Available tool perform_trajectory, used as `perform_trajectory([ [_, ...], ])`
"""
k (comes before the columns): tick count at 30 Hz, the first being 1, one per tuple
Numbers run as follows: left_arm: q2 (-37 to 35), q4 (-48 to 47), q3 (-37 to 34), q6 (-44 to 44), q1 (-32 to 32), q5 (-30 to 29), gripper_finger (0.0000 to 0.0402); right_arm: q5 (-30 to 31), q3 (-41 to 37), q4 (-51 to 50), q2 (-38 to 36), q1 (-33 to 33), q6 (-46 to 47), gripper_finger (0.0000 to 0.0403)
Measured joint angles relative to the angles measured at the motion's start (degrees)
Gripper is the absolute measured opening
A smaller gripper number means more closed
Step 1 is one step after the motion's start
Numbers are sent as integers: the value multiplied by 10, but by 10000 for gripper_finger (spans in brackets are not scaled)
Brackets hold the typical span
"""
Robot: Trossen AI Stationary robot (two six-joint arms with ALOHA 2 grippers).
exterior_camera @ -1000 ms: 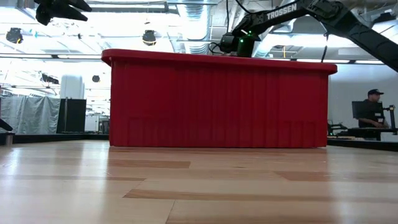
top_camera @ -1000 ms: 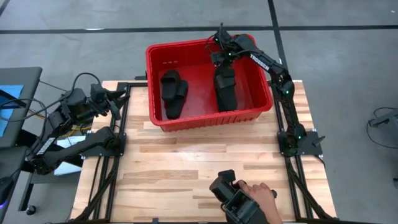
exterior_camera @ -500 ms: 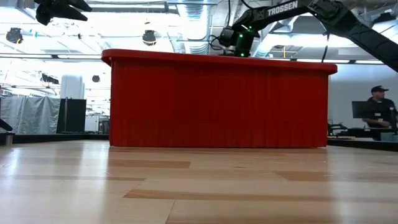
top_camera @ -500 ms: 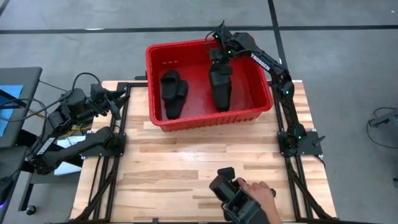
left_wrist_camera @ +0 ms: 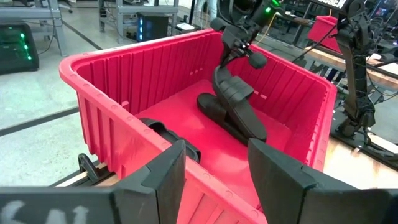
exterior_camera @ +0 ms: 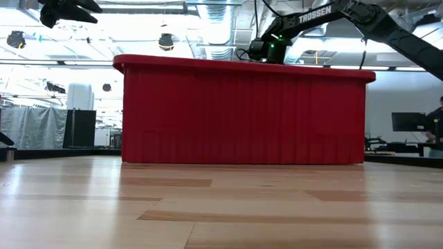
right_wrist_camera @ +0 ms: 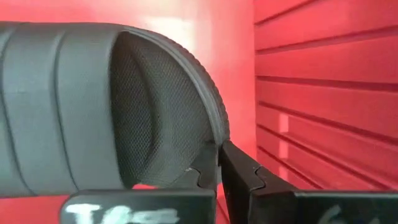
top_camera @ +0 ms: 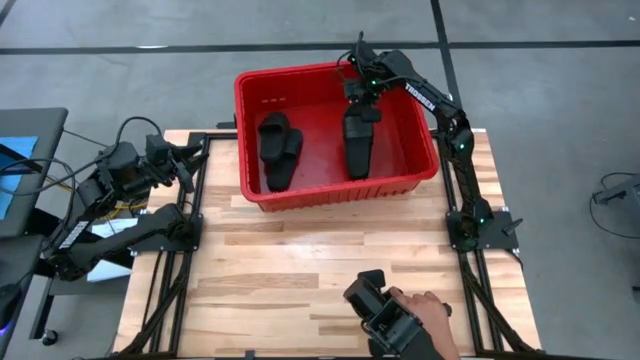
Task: Pick and place slides into bin
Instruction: Put the black slide into the red bin
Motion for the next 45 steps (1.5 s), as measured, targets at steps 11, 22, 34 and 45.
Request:
perform_trajectory([
  [11,0,0,0,-2,0,0,164,-28,-2,-6,0,-1,-7,0],
  [22,0,0,0,-4,0,0,164,-33,-3,-12,8,8,-29,0],
  [34,0,0,0,-4,0,0,164,-37,-4,-24,8,13,-36,0],
  [45,0,0,0,-4,0,0,164,-37,-4,-22,8,13,-37,0],
])
